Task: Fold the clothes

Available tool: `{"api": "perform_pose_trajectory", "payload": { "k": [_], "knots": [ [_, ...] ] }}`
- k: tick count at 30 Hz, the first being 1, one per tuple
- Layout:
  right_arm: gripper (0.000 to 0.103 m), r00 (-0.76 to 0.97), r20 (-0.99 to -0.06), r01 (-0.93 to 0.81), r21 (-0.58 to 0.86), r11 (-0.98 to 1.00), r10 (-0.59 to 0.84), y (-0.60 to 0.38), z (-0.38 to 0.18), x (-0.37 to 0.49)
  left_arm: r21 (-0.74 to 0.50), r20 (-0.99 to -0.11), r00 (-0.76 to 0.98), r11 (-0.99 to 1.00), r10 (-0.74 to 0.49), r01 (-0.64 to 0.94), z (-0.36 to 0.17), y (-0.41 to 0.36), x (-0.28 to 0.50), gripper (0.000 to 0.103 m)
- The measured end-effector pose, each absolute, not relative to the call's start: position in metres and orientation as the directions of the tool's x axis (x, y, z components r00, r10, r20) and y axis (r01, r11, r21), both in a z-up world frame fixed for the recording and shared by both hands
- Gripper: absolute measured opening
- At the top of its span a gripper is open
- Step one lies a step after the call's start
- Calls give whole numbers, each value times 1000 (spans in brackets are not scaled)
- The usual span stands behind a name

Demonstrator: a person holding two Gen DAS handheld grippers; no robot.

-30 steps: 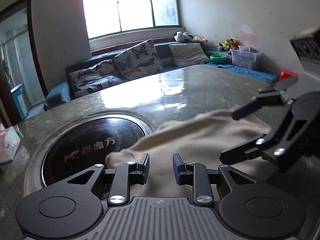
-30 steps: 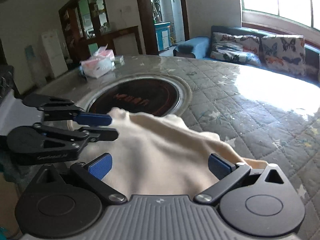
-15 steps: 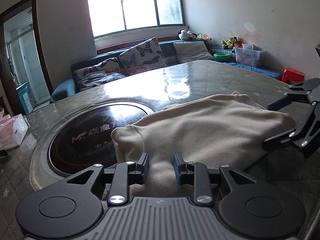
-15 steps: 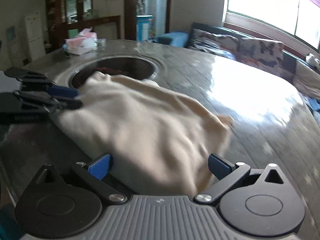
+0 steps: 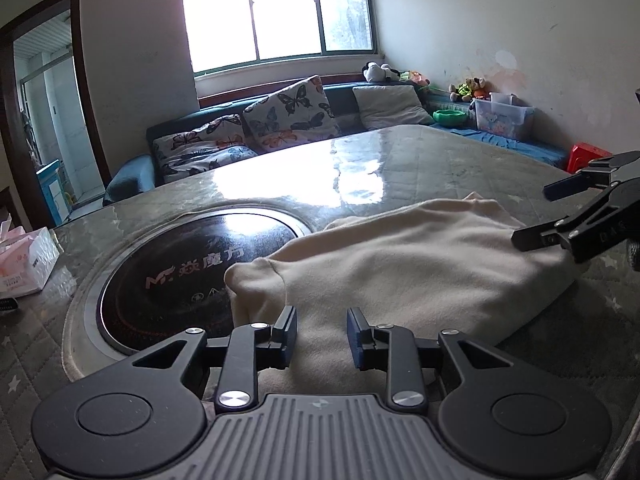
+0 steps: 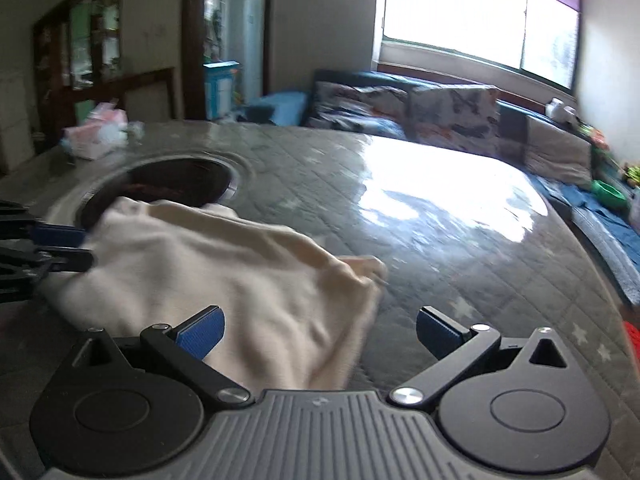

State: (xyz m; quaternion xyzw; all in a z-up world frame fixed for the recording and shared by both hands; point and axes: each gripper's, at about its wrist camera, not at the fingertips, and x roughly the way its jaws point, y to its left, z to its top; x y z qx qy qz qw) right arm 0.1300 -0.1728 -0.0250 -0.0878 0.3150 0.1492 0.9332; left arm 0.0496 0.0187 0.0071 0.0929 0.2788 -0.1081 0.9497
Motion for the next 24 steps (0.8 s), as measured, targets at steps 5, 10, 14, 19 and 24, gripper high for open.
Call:
{"api": "perform_pose_trajectory", "payload": {
  "k": [5, 10, 14, 19, 24],
  "knots": [
    [103, 761, -629, -286, -112, 952, 155, -191, -35, 132, 109, -551, 821, 961, -153, 253, 10, 19, 53, 32],
    [103, 771, -616, -277, -95, 956, 162, -195, -27, 135, 101, -552, 820, 963, -153, 248, 13, 19, 57, 32],
    [103, 783, -595, -303, -107, 947, 184, -179, -22, 147, 95, -553, 819, 965, -153, 245, 15, 19, 60, 32],
    [103, 771, -610, -322, -126, 938, 183, -160, -30, 168, 99, -565, 813, 966, -142, 237, 12, 20, 70, 32],
    [103, 767, -626, -288, -136, 948, 143, -167, -35, 180, 92, -575, 806, 967, -142, 236, 9, 26, 71, 39]
  ]
}}
